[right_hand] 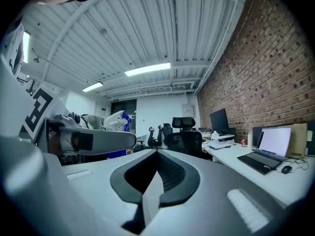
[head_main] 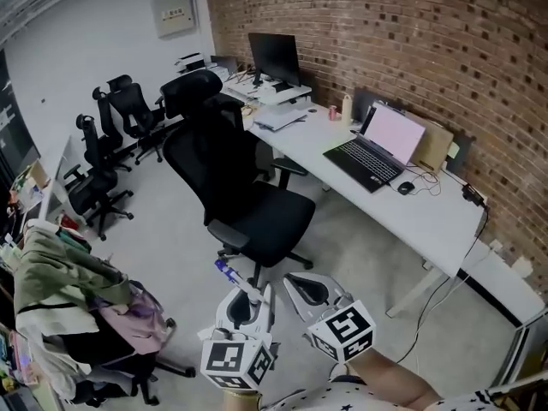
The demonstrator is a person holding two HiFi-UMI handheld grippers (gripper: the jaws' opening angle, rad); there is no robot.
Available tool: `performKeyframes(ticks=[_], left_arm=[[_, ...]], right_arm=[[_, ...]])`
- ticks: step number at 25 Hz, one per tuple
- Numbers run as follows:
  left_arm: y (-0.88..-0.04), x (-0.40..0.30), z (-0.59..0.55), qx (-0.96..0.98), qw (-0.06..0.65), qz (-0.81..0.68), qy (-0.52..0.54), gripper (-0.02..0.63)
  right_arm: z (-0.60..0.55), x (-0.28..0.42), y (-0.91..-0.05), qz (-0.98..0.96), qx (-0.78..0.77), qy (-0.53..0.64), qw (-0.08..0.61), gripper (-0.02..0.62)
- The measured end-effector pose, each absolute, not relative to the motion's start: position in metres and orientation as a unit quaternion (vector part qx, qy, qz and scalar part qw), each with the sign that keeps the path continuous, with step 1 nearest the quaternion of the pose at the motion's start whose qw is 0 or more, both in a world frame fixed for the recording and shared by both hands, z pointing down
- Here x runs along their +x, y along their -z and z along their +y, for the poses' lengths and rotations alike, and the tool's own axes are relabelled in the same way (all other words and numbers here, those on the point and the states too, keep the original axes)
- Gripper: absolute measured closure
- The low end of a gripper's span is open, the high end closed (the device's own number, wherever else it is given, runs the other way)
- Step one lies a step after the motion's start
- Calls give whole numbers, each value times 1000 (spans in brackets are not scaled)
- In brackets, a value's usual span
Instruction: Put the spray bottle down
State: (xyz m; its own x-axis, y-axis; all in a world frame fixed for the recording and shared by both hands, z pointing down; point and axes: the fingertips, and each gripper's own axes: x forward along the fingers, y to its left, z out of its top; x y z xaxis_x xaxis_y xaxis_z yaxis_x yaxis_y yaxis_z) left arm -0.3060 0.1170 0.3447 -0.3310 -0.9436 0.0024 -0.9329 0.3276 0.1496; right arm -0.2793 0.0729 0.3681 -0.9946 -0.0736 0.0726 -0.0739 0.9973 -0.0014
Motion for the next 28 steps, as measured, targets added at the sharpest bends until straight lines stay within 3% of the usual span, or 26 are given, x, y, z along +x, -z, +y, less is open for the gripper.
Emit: performKeyframes(ticks=[19,28], left_arm=[[-379,-102,-193,758,71,-645,62,479],[-388,-23,-330,818,46,-571,49,479]], right_arm=[[-224,-36,-397,-952,302,-34,20,597],[-341,54,-405,-913,406,-15,33,597]])
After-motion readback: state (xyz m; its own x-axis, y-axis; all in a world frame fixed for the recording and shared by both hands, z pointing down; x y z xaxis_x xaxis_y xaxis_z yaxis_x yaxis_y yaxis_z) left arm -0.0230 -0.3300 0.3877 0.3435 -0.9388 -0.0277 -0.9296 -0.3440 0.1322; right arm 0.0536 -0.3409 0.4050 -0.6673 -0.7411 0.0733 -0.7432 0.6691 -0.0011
